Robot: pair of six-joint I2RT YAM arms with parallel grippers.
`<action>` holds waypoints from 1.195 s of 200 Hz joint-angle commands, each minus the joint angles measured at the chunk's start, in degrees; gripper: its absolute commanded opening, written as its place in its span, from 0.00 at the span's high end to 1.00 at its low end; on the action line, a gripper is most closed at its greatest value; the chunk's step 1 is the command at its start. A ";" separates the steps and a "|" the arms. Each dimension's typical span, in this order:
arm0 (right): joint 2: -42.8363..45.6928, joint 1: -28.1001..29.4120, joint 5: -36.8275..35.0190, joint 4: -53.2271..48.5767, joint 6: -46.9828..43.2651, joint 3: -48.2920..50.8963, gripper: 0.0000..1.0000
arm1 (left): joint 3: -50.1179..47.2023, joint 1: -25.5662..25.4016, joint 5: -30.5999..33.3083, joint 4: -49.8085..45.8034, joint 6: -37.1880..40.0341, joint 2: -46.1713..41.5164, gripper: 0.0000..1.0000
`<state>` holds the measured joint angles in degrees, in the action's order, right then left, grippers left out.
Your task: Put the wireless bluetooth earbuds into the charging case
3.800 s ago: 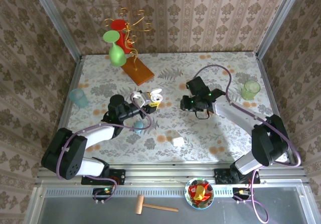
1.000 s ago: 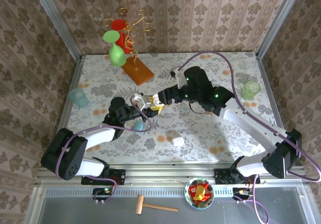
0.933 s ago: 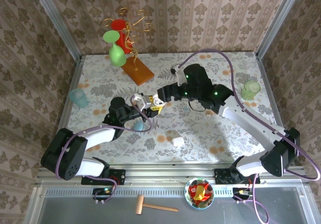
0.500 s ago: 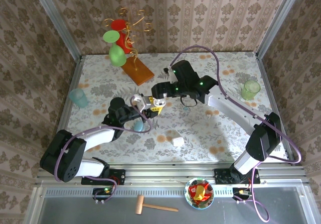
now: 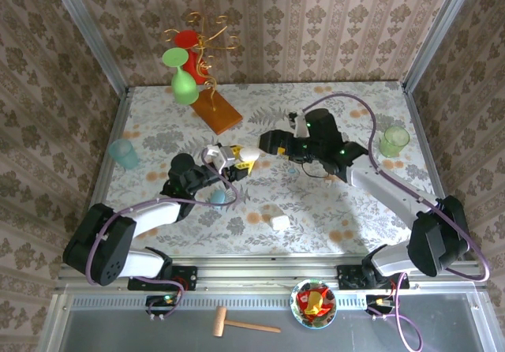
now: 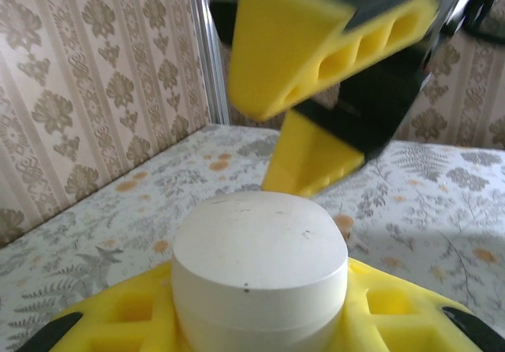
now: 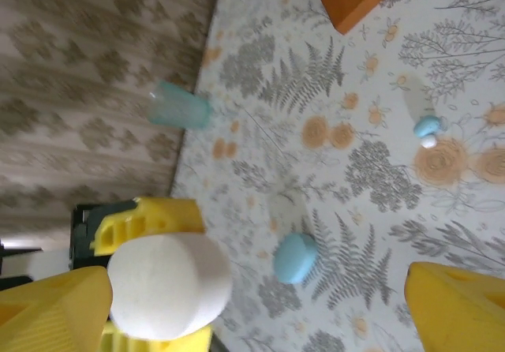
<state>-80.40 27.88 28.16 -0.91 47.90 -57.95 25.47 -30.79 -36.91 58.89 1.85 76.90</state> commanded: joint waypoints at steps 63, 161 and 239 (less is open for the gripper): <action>-9.11 -0.05 15.80 54.85 37.87 11.42 0.11 | 3.03 -0.31 3.02 14.08 -7.39 6.01 0.85; -14.71 -0.78 15.26 65.20 45.36 12.14 0.69 | 3.44 -0.42 3.16 13.97 -5.63 7.43 0.83; -11.84 -6.23 14.85 49.12 32.09 11.64 0.77 | 1.01 -0.24 5.11 10.82 -3.95 5.92 0.14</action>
<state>-94.19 23.79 43.35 56.51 89.03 -45.78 27.92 -31.09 -33.15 70.28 -3.01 83.74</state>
